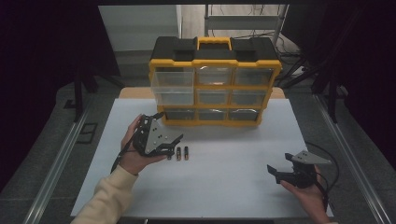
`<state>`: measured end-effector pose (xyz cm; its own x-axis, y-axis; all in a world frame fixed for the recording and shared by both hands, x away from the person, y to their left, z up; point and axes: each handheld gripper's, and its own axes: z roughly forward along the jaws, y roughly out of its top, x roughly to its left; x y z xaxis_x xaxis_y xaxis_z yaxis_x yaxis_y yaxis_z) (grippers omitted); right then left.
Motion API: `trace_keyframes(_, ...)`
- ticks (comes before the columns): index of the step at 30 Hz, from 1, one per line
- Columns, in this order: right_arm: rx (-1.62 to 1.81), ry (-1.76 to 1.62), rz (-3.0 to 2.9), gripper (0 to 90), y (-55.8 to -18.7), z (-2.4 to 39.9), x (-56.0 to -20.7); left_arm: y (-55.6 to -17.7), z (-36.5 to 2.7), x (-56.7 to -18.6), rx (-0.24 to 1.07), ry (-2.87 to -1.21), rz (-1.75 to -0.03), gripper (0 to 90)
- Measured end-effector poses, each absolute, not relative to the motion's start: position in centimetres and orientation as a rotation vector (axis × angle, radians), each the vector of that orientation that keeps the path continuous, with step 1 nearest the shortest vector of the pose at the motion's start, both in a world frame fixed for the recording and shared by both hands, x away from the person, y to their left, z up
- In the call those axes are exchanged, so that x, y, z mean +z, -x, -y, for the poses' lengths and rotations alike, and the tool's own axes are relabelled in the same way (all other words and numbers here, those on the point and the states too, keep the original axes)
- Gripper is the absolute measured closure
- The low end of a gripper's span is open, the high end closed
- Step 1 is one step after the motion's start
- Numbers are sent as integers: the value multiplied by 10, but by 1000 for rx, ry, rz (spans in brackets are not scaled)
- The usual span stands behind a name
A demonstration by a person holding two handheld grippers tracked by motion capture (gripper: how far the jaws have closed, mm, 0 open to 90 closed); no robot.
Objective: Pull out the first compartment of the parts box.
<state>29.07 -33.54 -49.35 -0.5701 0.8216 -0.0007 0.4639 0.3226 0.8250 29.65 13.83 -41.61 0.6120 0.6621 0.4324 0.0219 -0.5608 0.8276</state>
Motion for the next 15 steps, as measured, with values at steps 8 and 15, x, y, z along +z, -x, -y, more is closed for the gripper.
trace_keyframes(8, 1147, -1136, -2171, 114, -291, 337, -494, -297, -149, -424, 811, -2004, -601, 112)
trace_keyframes(15, 1151, -1135, -2164, 114, -289, 338, -493, -304, -156, -431, 669, -2005, -653, 104)
